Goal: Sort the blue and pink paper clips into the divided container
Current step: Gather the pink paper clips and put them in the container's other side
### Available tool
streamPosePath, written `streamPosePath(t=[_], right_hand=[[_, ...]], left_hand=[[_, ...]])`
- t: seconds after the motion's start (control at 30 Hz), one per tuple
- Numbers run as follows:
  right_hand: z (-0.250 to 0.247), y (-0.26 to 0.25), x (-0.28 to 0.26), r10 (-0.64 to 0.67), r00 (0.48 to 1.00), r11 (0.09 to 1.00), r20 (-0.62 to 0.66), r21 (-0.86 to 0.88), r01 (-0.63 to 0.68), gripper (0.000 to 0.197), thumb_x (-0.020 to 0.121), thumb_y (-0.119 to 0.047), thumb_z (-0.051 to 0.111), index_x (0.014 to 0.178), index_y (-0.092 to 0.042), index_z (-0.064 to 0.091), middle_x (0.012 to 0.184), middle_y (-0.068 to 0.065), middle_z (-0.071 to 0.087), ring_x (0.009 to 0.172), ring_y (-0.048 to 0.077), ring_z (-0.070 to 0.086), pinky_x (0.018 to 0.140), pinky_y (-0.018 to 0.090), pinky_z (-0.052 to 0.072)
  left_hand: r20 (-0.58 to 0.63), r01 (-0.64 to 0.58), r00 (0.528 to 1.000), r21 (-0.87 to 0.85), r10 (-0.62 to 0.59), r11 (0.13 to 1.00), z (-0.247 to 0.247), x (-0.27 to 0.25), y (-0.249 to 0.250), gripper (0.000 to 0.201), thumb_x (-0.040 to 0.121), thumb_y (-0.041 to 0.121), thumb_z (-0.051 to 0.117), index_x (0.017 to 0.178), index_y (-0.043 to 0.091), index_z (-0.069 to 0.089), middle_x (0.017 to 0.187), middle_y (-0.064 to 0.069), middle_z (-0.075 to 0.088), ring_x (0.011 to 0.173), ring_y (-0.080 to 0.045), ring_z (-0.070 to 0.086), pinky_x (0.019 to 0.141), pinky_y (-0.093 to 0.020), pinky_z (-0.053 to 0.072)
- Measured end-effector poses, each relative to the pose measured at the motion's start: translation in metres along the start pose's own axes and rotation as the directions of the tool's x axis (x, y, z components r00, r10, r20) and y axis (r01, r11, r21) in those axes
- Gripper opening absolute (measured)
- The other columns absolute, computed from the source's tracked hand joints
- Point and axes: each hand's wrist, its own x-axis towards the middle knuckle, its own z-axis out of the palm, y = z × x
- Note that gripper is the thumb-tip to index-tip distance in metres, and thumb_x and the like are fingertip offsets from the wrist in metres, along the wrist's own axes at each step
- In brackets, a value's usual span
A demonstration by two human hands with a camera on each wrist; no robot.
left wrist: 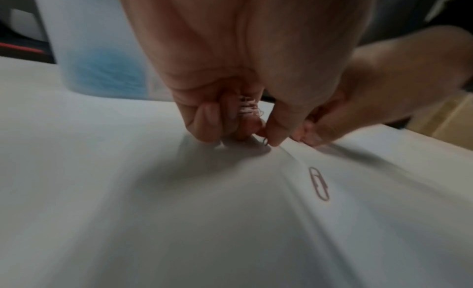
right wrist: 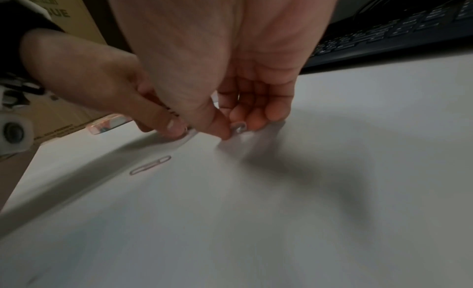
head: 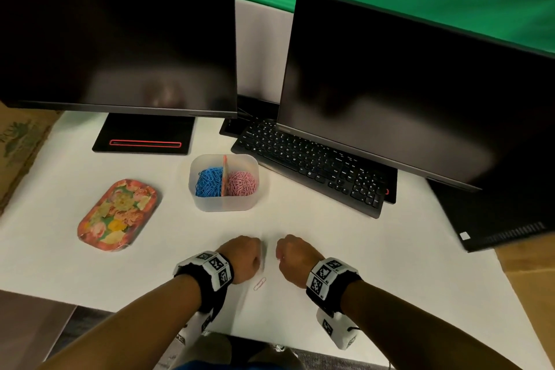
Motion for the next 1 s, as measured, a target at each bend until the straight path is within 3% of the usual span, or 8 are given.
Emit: streamPosePath(t=[0.1, 0.23, 0.37, 0.5, 0.6, 0.67, 0.83, 1.0], right_hand=[[0.002, -0.001, -0.009, -0.165, 0.986, 0.98, 0.001, -0.111, 0.164, 0.022, 0.093, -0.007, 0.044, 0.109, -0.001, 0.058, 0.116, 0.017, 0.054, 0.109, 0.031, 0.05, 0.095, 0.036, 0.042], [0.011, -0.011, -0.014, -0.446, 0.895, 0.882, 0.023, -0.16, 0.444, 0.018, 0.088, -0.003, 0.051, 0.098, 0.0, 0.065, 0.106, 0.018, 0.059, 0.097, 0.034, 0.054, 0.087, 0.041, 0.046], [0.021, -0.023, -0.011, -0.522, 0.844, 0.831, 0.119, -0.152, 0.535, 0.019, 0.086, 0.0, 0.054, 0.1, 0.001, 0.066, 0.103, 0.018, 0.063, 0.097, 0.036, 0.056, 0.083, 0.044, 0.049], [0.021, -0.03, -0.011, -0.446, 0.879, 0.87, 0.168, -0.147, 0.47, 0.022, 0.089, 0.001, 0.049, 0.108, 0.0, 0.061, 0.109, 0.018, 0.061, 0.104, 0.034, 0.053, 0.085, 0.042, 0.047], [0.02, -0.034, -0.01, -0.365, 0.913, 0.915, 0.182, -0.111, 0.388, 0.024, 0.089, 0.001, 0.049, 0.11, -0.003, 0.059, 0.113, 0.015, 0.06, 0.106, 0.031, 0.052, 0.087, 0.039, 0.046], [0.021, -0.035, -0.01, -0.315, 0.931, 0.939, 0.183, -0.081, 0.334, 0.027, 0.088, 0.001, 0.05, 0.113, -0.005, 0.057, 0.117, 0.014, 0.059, 0.109, 0.03, 0.052, 0.089, 0.036, 0.045], [0.027, -0.032, -0.011, -0.238, 0.956, 0.966, 0.172, -0.064, 0.252, 0.036, 0.088, 0.003, 0.048, 0.121, -0.008, 0.055, 0.124, 0.012, 0.053, 0.115, 0.027, 0.048, 0.095, 0.032, 0.041], [0.007, -0.032, -0.007, -0.128, 0.992, 0.974, 0.018, 0.192, 0.122, 0.026, 0.091, -0.009, 0.044, 0.109, -0.012, 0.061, 0.115, 0.009, 0.059, 0.103, 0.025, 0.057, 0.088, 0.028, 0.047]], left_hand=[[-0.075, 0.028, 0.996, -0.135, -0.038, 0.99, -0.005, -0.001, -0.012, 0.007, 0.087, 0.017, 0.05, 0.086, 0.016, 0.057, 0.099, -0.007, 0.065, 0.09, -0.024, 0.06, 0.076, -0.027, 0.044], [-0.128, 0.093, 0.983, -0.273, -0.131, 0.958, -0.014, -0.003, -0.022, 0.008, 0.083, 0.013, 0.055, 0.079, 0.021, 0.055, 0.09, -0.002, 0.065, 0.084, -0.018, 0.058, 0.074, -0.025, 0.045], [-0.151, 0.16, 0.957, -0.435, -0.247, 0.886, -0.018, -0.004, -0.028, 0.01, 0.083, 0.012, 0.06, 0.077, 0.02, 0.057, 0.086, 0.002, 0.064, 0.082, -0.017, 0.058, 0.073, -0.024, 0.042], [-0.121, 0.133, 0.956, -0.631, -0.266, 0.764, -0.018, -0.007, -0.032, 0.012, 0.087, 0.01, 0.06, 0.094, 0.019, 0.064, 0.091, 0.004, 0.062, 0.08, -0.014, 0.057, 0.074, -0.023, 0.044], [-0.057, 0.138, 0.961, -0.751, -0.271, 0.646, -0.017, -0.011, -0.031, 0.022, 0.093, 0.008, 0.053, 0.11, 0.017, 0.065, 0.086, 0.003, 0.06, 0.072, -0.01, 0.054, 0.065, -0.02, 0.046], [-0.03, 0.141, 0.953, -0.84, -0.303, 0.524, -0.017, -0.014, -0.029, 0.024, 0.095, 0.004, 0.047, 0.105, 0.012, 0.068, 0.085, -0.004, 0.062, 0.07, -0.014, 0.054, 0.063, -0.025, 0.047], [0.031, 0.05, 0.931, -0.998, -0.363, 0.042, -0.034, -0.017, -0.017, 0.02, 0.093, -0.002, 0.043, 0.096, -0.002, 0.062, 0.076, -0.012, 0.054, 0.064, -0.02, 0.054, 0.055, -0.027, 0.047], [-0.043, -0.083, 0.938, -0.991, -0.345, -0.104, -0.079, -0.009, -0.001, 0.016, 0.093, 0.005, 0.044, 0.09, 0.003, 0.06, 0.072, -0.009, 0.059, 0.061, -0.017, 0.056, 0.052, -0.025, 0.049]])
